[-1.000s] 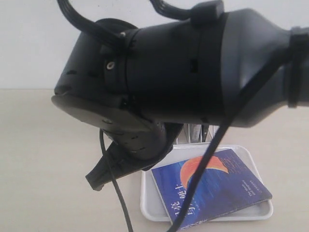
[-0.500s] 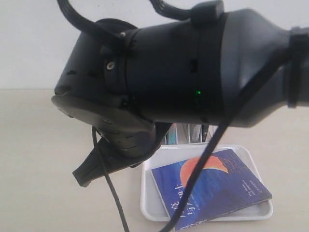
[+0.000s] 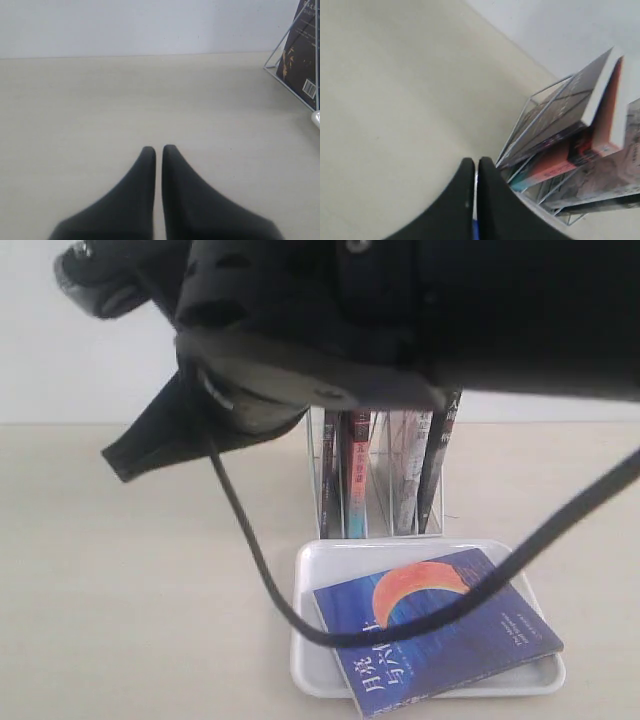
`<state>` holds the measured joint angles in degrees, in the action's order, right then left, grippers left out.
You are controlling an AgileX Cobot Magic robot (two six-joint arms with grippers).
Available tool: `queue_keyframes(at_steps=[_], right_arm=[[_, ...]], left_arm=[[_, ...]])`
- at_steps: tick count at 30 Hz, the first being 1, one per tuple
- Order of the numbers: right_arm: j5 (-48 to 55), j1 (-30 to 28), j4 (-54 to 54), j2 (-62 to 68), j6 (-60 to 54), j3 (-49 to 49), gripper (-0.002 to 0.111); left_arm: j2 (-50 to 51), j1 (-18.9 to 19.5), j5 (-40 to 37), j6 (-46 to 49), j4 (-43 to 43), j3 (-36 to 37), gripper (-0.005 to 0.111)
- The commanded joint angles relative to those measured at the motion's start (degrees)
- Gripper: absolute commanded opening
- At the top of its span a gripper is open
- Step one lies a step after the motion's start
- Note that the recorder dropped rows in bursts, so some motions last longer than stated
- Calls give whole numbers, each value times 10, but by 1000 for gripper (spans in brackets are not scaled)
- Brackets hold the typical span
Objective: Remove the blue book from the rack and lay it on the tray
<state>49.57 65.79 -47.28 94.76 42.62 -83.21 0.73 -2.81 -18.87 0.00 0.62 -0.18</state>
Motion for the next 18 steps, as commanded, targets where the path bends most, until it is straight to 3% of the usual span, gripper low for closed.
queue_keyframes(at_steps=[1,7,12,18], right_arm=[[-1,-1,-74,-43,64,-3,1],[-78,-28,-150,-128,144,89,1],[-218,-132,-145,-270,201,234,1],[-267,-233,-143,-424,205,349,1]], left_arm=[[-3,2,8,4,0,2,4],[-3,2,8,4,0,2,4],[-3,2,8,4,0,2,4],[-3,2,8,4,0,2,4]])
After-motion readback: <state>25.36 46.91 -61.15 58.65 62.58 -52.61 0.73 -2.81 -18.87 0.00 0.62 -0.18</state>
